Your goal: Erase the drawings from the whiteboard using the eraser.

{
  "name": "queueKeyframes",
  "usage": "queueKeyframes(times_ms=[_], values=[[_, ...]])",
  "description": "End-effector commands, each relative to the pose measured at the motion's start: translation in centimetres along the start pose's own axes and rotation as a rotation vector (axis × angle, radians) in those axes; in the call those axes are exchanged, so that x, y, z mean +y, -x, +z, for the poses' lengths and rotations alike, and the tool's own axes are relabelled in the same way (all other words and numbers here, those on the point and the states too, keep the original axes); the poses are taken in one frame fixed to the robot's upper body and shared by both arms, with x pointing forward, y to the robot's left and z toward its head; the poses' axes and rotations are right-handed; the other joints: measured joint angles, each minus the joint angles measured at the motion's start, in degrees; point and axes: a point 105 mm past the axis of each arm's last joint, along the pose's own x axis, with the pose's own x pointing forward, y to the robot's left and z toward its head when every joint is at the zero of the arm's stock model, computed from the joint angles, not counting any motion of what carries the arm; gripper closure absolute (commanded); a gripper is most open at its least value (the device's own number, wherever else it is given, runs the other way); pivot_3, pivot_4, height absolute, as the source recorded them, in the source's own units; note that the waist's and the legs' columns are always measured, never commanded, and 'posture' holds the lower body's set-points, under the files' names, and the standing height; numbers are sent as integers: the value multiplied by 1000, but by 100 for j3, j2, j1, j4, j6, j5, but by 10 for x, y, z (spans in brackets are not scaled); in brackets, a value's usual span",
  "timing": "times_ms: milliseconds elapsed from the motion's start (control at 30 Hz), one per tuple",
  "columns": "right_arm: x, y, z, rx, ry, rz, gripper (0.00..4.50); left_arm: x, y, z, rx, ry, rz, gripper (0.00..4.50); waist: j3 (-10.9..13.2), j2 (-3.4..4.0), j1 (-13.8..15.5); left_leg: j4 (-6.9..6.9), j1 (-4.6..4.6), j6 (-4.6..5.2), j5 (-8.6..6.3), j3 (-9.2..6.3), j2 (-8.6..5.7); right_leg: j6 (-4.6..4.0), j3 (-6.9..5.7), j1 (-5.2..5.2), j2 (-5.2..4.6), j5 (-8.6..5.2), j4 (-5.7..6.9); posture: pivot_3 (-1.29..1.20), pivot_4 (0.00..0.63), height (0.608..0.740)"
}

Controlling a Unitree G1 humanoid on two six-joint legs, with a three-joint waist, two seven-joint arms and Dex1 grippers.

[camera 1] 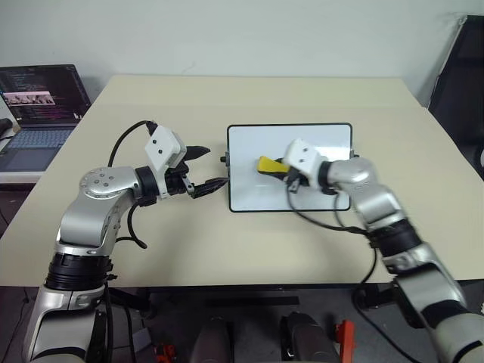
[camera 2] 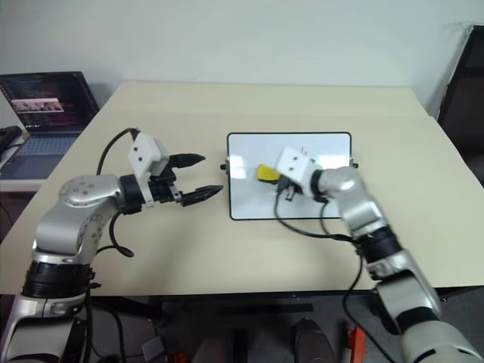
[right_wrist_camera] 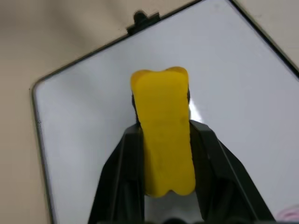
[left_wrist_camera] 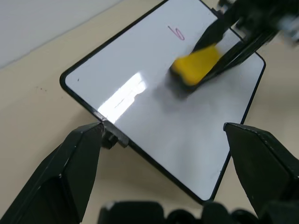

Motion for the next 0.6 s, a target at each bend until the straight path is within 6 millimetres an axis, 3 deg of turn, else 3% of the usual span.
queueKeyframes(times_ms=[33,167,333,433,600], values=[[-2,59,24,-25,9,26,3531,1,8,18,-30,-57,-5,0,0,0,11,-1,-1,-9,-7,-1,0,1,-2,1,-1,-3,-3,0,150,740],[-4,114,-13,165,-69,-26,3531,1,11,18,-18,-64,-7,0,-1,-3,56,-11,0,7,-39,-2,2,3,-11,21,-2,-15,-52,0,150,740],[-27,153,-19,184,-131,-175,3531,3,12,17,-13,-59,-1,0,2,2,-13,-10,1,11,-50,22,0,11,11,18,-8,-15,-61,0,150,740],[-29,161,-17,168,-152,-191,3531,1,10,16,-14,-57,-8,0,2,2,-16,-10,3,11,-50,17,2,10,6,19,-4,-16,-59,0,150,740],[-29,153,-22,170,-143,-200,3531,0,5,19,-25,-61,-20,0,2,1,-16,-6,2,10,-50,19,1,13,8,22,-6,-15,-60,0,150,740]])
